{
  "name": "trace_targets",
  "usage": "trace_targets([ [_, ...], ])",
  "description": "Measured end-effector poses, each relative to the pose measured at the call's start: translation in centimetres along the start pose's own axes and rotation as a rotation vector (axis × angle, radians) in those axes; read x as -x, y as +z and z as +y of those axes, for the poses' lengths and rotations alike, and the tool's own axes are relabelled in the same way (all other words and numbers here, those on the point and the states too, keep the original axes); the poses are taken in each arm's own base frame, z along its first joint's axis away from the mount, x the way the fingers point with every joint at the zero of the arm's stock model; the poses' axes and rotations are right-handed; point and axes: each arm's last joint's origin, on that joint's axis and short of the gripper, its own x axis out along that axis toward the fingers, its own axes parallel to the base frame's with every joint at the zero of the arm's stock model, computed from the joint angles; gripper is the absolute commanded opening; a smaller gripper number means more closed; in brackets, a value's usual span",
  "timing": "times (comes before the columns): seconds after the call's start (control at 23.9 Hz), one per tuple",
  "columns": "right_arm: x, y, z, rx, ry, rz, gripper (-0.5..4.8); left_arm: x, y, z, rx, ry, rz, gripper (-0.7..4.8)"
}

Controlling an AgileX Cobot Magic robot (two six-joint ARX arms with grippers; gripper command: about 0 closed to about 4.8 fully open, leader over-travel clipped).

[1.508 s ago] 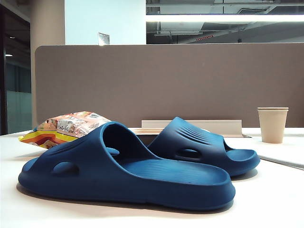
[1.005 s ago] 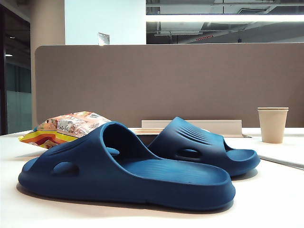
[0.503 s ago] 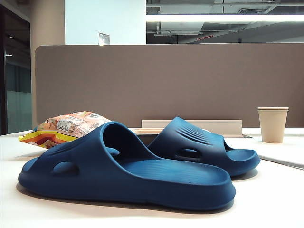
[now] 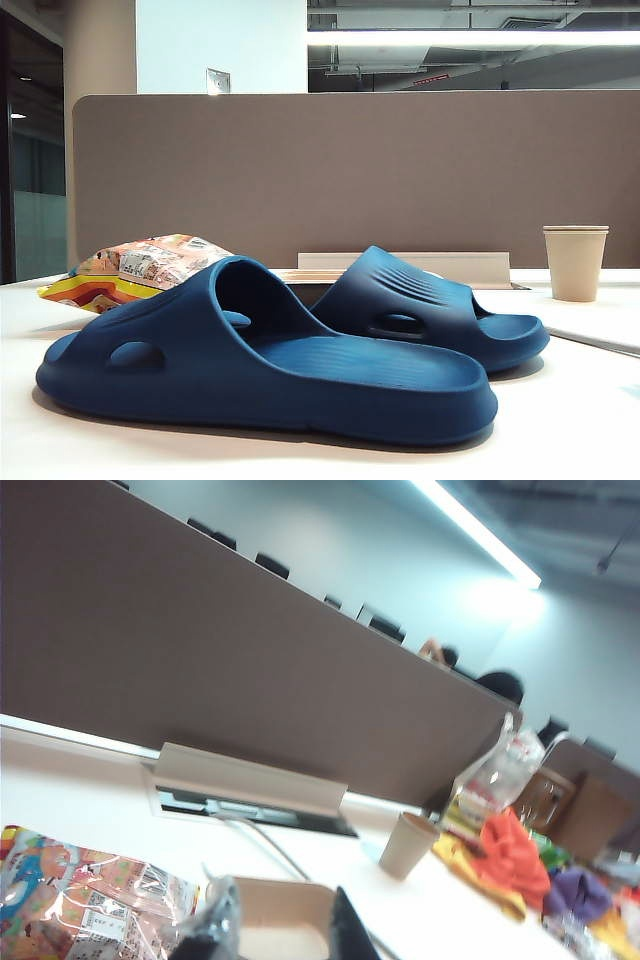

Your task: Pick up a bag of chips and put them in the box.

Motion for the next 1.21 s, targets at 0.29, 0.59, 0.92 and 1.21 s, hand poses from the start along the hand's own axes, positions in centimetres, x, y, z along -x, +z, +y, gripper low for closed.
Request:
trace_targets([
  [0.29,-0.8,4.0,2.8,0.098,0.107,0.159,0.4,-2.4,8.6,-4.4,-0.101,-0.116,0.267,1.16],
  [0.59,-3.7,6.9,4.0,0.122,0.266,0.301,0.4,-7.4,11.6,-3.9,-0.16,-0.115,0.463,1.16],
  [0.92,-5.1,7.4,4.1,0.141,0.354,0.374,0.4,-16.2,6.0,3.6,-0.037,-0.025,0.797,1.17],
  [1.21,-6.0,7.2,3.7,0.247,0.402,0.392,0.4,-18.2,3.3,13.6,0.1,0.154,0.85,1.17],
])
